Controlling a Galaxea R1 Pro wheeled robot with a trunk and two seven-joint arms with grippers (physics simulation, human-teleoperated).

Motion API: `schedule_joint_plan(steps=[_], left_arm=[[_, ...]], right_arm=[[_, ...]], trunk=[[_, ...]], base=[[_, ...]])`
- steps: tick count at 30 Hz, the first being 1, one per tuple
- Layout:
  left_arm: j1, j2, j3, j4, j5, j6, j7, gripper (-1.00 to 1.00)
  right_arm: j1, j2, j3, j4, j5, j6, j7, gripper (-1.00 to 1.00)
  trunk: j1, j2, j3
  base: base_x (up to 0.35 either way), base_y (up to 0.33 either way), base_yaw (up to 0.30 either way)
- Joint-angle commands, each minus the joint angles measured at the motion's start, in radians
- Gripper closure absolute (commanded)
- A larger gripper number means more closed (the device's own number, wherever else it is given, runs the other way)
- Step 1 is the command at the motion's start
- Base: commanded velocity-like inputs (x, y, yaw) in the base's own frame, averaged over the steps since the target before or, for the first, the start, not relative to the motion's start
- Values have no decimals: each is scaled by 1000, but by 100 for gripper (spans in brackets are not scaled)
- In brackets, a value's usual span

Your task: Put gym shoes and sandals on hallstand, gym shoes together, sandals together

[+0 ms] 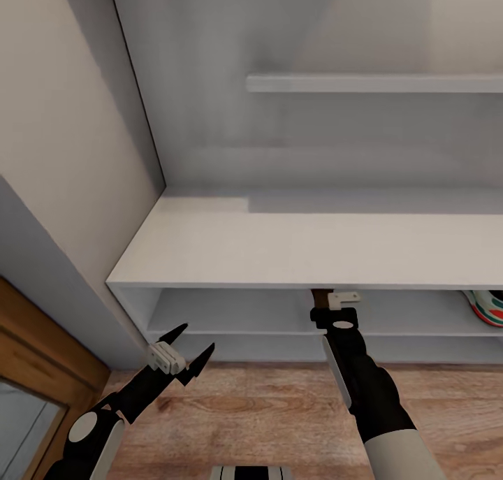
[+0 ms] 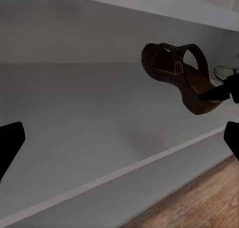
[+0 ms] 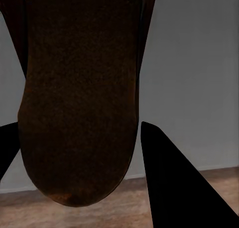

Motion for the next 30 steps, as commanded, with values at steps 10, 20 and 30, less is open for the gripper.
schedule_joint_plan(steps=[10,20,30], left_arm=[[0,0,0,0,0,0,0,-100],[0,0,1,0,0,0,0,-100],[0,0,1,0,0,0,0,-100]], right_arm=[[0,0,0,0,-3,-1,-2,100],[0,0,0,0,-3,-1,-2,100],[0,-1,0,0,-3,-1,-2,100]], trunk=[[0,0,0],[0,0,0],[0,0,0]], base=[[18,0,0],[2,0,0],[0,0,0]])
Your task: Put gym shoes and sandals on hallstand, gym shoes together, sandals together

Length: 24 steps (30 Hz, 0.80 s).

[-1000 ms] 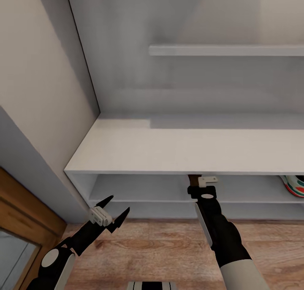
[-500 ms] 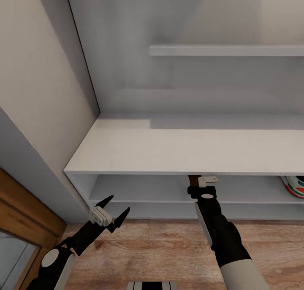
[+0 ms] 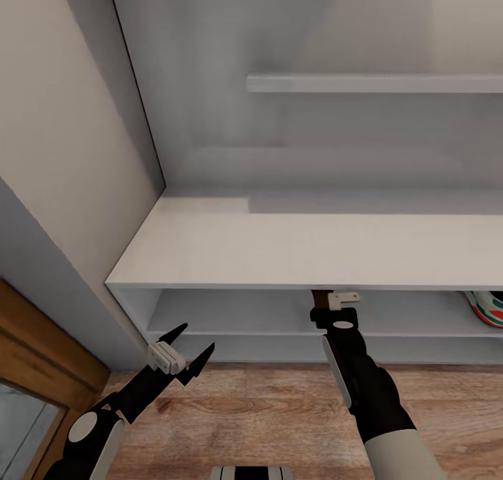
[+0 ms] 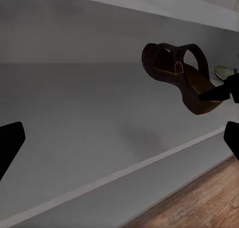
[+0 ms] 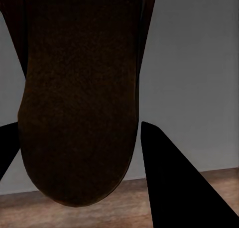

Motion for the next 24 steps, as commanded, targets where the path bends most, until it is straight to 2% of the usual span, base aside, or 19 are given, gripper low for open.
schedule_joint_plan(steps=[1,12,13,24], left_arm=[[0,0,0,0,0,0,0,-100],[0,0,0,0,0,0,0,-100],[0,0,0,0,0,0,0,-100],[0,0,1,0,1,0,0,-100]], right_arm=[[0,0,0,0,-3,-1,-2,100],[0,0,0,0,-3,-1,-3,100],[0,0,0,0,-3,-1,-3,-100],[-1,-1,-1,1,-3,-2,-4,-100]], trunk=[[0,0,0],[0,0,0],[0,0,0],[0,0,0]], base=[[0,0,0],[0,0,0],[0,0,0],[0,0,0]])
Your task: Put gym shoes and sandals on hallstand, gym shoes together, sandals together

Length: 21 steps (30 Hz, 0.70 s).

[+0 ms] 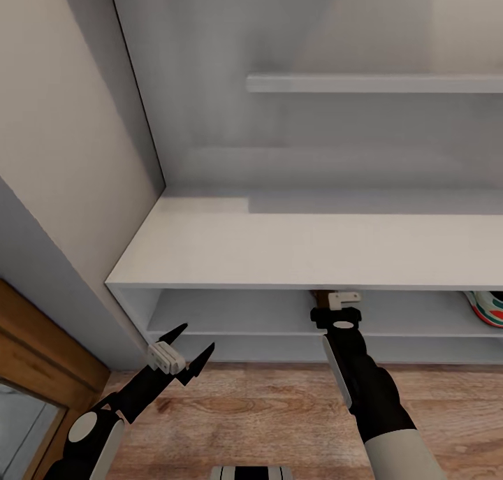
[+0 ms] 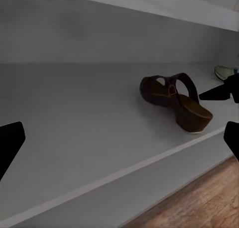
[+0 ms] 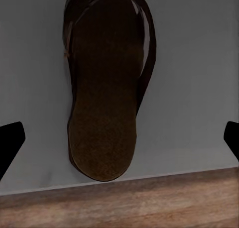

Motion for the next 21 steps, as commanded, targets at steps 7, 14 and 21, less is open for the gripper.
schedule_joint_plan(steps=[7,14,21], left_arm=[[0,0,0,0,-1,0,0,-100],[0,0,0,0,0,0,0,-100],[0,0,0,0,0,0,0,-100]], right_arm=[[0,0,-1,1,0,-1,0,-100],[-1,0,-2,1,0,-1,0,-100],[-1,0,-3,1,0,-1,1,-100]], trunk=[[0,0,0],[0,0,0],[0,0,0]], base=[[0,0,0],[0,0,0],[0,0,0]])
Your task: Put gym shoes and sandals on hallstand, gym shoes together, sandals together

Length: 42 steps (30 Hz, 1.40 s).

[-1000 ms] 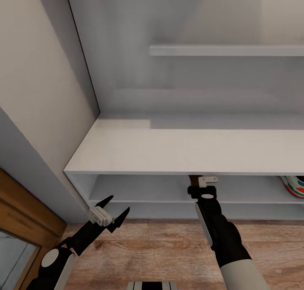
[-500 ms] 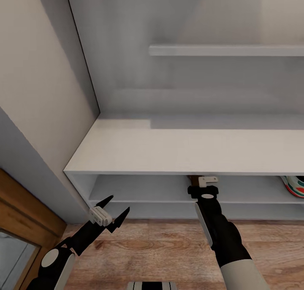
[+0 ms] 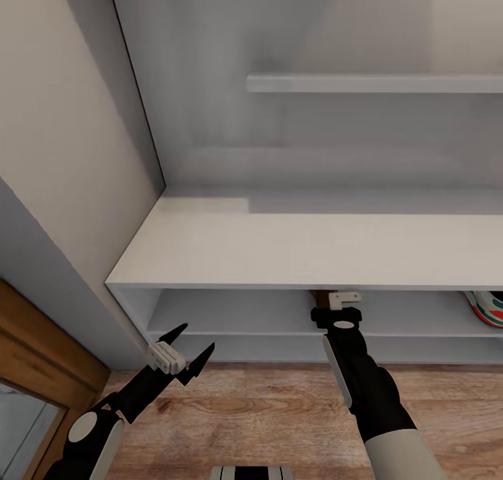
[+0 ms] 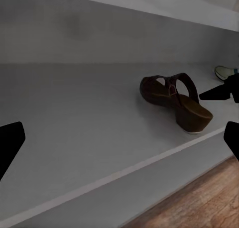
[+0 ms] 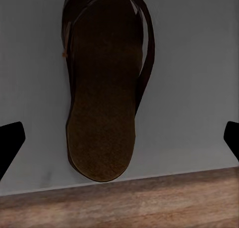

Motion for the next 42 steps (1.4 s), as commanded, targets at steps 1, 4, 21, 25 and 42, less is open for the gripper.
schedule_joint_plan(steps=[1,4,21,25,42], left_arm=[[0,0,0,0,0,0,0,-100],[0,0,0,0,0,0,0,-100],[0,0,0,-1,0,0,0,-100],[0,0,0,-1,0,0,0,-100],[0,0,0,-1,0,0,0,-100]], right_arm=[[0,0,0,0,0,0,0,-100],[0,0,0,0,0,0,0,-100],[0,0,0,0,0,0,0,-100],[1,0,0,-1,0,0,0,-100],[1,0,0,-1,0,-6,0,-100]], trunk=[[0,0,0],[0,0,0],[0,0,0],[0,0,0],[0,0,0]], base=[[0,0,0],[0,0,0],[0,0,0],[0,0,0],[-173,0,0]])
